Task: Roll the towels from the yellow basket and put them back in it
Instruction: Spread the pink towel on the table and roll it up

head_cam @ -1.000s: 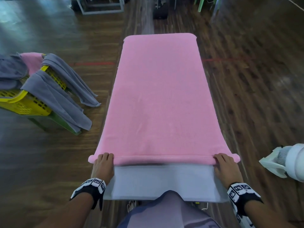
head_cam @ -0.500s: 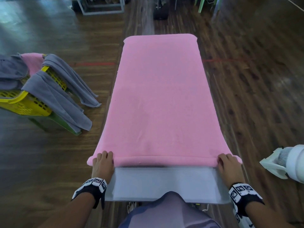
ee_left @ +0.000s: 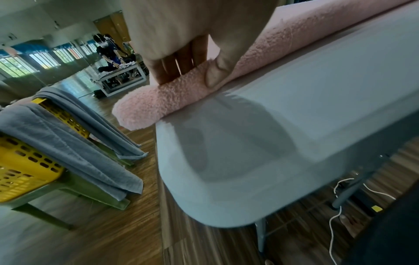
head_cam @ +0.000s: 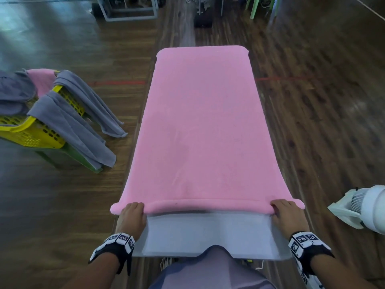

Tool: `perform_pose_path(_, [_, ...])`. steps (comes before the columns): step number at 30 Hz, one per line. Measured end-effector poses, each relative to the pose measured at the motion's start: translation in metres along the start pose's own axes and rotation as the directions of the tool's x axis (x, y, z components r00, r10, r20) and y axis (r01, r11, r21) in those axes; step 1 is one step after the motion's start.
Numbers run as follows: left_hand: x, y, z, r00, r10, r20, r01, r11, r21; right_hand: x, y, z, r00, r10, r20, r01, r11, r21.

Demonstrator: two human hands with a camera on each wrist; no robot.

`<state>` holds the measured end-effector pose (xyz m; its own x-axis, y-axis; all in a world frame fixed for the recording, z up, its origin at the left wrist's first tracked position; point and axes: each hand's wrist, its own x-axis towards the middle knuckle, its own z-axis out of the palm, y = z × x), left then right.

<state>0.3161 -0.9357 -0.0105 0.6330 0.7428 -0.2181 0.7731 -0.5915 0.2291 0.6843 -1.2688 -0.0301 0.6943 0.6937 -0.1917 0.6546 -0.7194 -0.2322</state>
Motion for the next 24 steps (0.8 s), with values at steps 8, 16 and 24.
perform_pose_path(8, [-0.019,-0.01,0.006,1.0,0.029,0.01,-0.029,0.999,-0.029,-0.012,-0.005,-0.012,0.987,0.102,0.121,-0.08,0.982,-0.174])
perform_pose_path(16, [-0.027,-0.022,0.03,0.994,0.1,-0.05,-0.104,0.991,-0.083,-0.038,0.001,0.025,0.977,-0.147,-0.154,0.155,0.987,0.041])
perform_pose_path(24, [-0.01,-0.012,0.0,0.986,0.152,-0.069,-0.15,0.988,0.032,-0.013,-0.013,-0.001,0.993,0.001,-0.118,-0.007,0.999,-0.048])
